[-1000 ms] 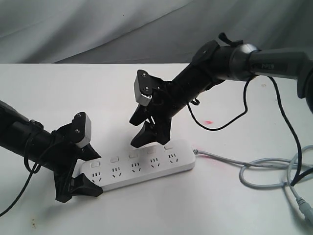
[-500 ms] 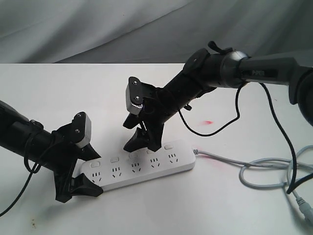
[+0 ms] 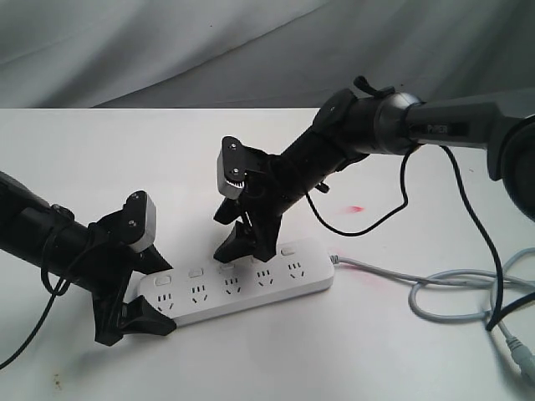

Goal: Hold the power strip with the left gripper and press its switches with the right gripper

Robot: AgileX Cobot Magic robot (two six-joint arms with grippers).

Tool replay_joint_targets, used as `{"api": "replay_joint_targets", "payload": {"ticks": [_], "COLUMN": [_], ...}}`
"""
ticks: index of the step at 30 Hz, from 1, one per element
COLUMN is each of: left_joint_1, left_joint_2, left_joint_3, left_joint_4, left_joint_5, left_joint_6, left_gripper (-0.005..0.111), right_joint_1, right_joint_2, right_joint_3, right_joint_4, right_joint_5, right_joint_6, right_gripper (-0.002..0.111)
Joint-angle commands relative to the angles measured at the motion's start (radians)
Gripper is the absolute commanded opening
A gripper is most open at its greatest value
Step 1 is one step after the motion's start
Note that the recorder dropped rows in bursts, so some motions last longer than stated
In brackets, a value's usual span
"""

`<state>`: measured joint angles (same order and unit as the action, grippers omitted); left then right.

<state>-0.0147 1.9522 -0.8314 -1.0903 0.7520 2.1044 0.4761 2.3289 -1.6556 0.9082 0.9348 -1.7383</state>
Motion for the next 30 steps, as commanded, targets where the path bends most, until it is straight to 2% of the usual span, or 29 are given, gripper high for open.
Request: {"api": "replay_joint_targets", "payload": {"ticks": [1, 16, 23, 30], "left_joint_1": [-0.007, -0.007, -0.007, -0.007], "left_joint_2": [0.001, 0.001, 0.001, 0.001], "left_joint_3": [-0.006, -0.006, -0.006, -0.006], "left_joint_4": [-0.006, -0.006, -0.006, -0.006], "left_joint_5": [0.003, 0.003, 0.003, 0.003], "left_joint_6": [-0.011, -0.011, -0.011, -0.011], "left_gripper": [0.000, 0.000, 0.000, 0.000], "right_joint_1": [0.003, 0.003, 0.025, 0.020], "right_joint_2": [0.014, 0.016, 0.016, -0.027], "right_joint_3": [0.007, 0.010, 0.087, 0.090], "right_joint_4": [-0.040, -0.117, -0.151, -0.087], "right_joint_5": [-0.004, -0.011, -0.121, -0.090], "right_joint_6": [0.009, 0.040, 0.036, 0.033], "right_gripper": [0.065, 0.065, 0.065, 0.065]}}
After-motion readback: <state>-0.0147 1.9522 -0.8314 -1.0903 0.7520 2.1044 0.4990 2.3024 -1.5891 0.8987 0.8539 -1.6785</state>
